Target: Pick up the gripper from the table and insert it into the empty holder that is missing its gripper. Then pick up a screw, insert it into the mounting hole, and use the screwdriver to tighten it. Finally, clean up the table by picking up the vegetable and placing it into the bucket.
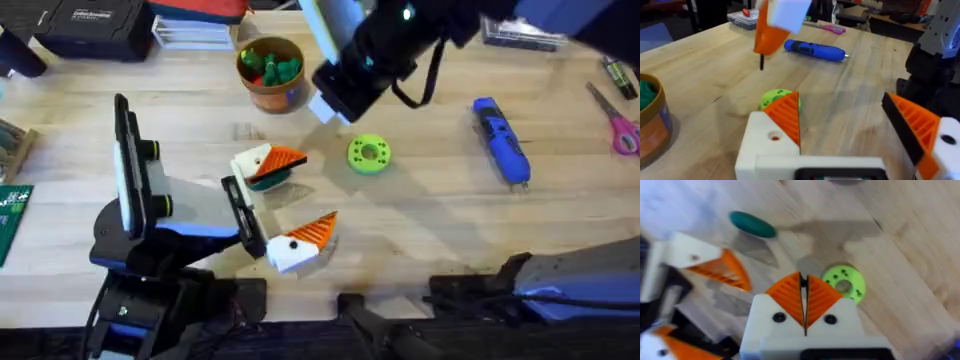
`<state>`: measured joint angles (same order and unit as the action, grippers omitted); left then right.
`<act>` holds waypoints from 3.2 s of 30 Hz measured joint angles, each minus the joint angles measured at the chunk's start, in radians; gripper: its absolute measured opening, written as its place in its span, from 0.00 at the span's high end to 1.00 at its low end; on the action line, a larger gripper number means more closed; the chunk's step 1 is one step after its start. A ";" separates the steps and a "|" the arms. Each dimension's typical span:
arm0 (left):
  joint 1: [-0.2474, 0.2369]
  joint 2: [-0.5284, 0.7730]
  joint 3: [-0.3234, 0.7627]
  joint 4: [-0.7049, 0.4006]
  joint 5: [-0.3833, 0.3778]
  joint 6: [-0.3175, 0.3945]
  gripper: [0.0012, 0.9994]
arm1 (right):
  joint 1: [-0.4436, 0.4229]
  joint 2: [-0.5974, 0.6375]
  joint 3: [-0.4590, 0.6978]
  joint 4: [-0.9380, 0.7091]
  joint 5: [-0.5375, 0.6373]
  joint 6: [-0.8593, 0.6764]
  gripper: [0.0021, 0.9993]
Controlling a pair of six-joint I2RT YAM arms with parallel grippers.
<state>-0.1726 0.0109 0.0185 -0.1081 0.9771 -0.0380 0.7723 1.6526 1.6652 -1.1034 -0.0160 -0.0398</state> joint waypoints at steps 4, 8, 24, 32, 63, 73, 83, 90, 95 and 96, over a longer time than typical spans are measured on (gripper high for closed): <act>0.000 0.000 0.000 0.000 0.000 0.000 0.01 | 0.063 0.061 0.166 -0.081 -0.045 0.011 0.99; 0.000 0.000 0.000 0.000 0.000 0.000 0.01 | 0.148 0.097 0.230 -0.083 -0.056 0.014 0.99; 0.000 0.000 0.000 0.000 0.000 -0.005 0.01 | 0.265 0.152 0.233 -0.054 0.018 0.014 0.99; 0.000 0.000 0.000 0.000 0.000 -0.006 0.01 | 0.266 0.164 0.254 -0.071 0.019 0.014 0.99; 0.000 0.002 0.000 -0.002 0.007 -0.016 0.01 | 0.273 0.215 0.309 -0.120 -0.005 0.013 0.99; 0.000 0.002 0.000 -0.001 0.007 -0.011 0.01 | 0.273 0.215 0.309 -0.104 -0.008 0.013 0.99; 0.000 0.002 0.000 -0.001 0.007 -0.004 0.01 | 0.273 0.215 0.309 -0.108 -0.008 0.013 0.99; 0.000 0.001 0.000 -0.001 0.007 -0.004 0.01 | 0.273 0.215 0.309 -0.134 -0.023 0.008 0.99; 0.000 0.001 0.000 -0.001 0.007 -0.002 0.01 | 0.273 0.215 0.309 -0.147 -0.038 0.002 0.99; 0.000 0.001 0.000 -0.001 0.007 -0.001 0.01 | 0.273 0.215 0.309 -0.147 -0.039 0.002 0.99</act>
<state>-0.1726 0.0116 0.0185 -0.1089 0.9843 -0.0390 1.0453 1.8675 1.9739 -1.2504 -0.0547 -0.0380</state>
